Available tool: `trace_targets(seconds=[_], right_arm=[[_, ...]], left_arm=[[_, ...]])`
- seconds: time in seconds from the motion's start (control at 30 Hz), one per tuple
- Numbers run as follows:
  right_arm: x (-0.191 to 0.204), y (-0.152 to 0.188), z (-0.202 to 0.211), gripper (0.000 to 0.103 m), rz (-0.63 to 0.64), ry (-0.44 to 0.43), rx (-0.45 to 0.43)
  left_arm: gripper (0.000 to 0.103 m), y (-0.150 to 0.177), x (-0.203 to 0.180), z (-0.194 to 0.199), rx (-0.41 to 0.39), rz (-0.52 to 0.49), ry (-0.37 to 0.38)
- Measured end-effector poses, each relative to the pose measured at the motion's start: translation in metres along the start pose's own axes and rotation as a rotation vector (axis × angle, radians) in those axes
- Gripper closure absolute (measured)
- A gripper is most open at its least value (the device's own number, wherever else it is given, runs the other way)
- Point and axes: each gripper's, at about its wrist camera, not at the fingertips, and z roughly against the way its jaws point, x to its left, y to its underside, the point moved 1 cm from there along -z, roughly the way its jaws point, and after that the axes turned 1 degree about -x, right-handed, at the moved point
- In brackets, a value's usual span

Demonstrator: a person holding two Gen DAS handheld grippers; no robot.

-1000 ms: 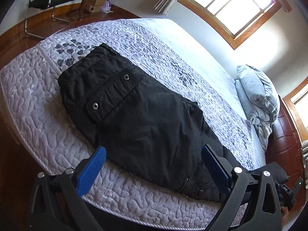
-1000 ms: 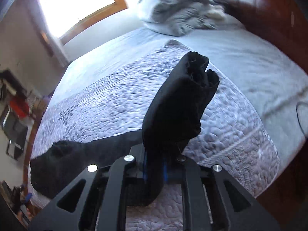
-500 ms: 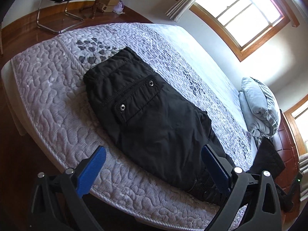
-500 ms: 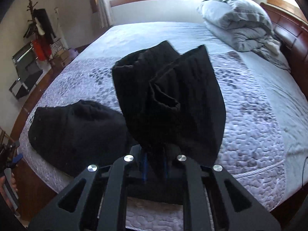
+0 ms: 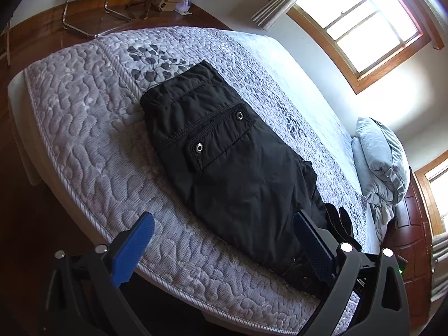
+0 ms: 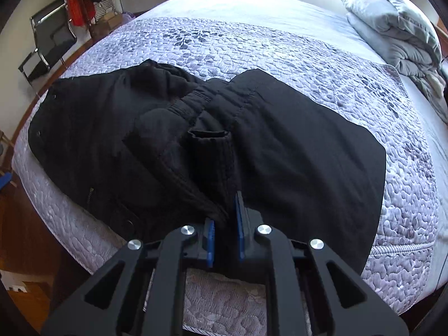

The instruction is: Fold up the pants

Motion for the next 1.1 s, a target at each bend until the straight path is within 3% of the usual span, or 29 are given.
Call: trace_targets(seconds=[0.2,0.67,0.83,0.97,1.03,1.1], right_arm=[[0.012,-0.002,-0.003,0.092,0.037,0.006,-0.007],[0.041,0.019,-0.037,0.091,0.196,0.029,0.071],[0.04,0.021,-0.041,0.09,0.188,0.013,0.078],[0.034,0.019,-0.043,0.072,0.156,-0.047,0.079],[0.028,0.019,-0.039,0.047,0.1,-0.123,0.071],[0.021,0.02,-0.029,0.03,0.042,-0.208,0.059]], left_arm=[[0.004,0.001,0.003,-0.002,0.006,0.022,-0.003],[0.004,0.004,-0.01,-0.007,0.017,0.006,-0.001],[0.004,0.003,-0.012,-0.009,0.024,0.002,-0.002],[0.004,0.003,-0.015,-0.012,0.032,-0.002,-0.001],[0.004,0.003,-0.015,-0.012,0.037,-0.004,-0.002],[0.004,0.004,-0.016,-0.013,0.041,-0.006,-0.005]])
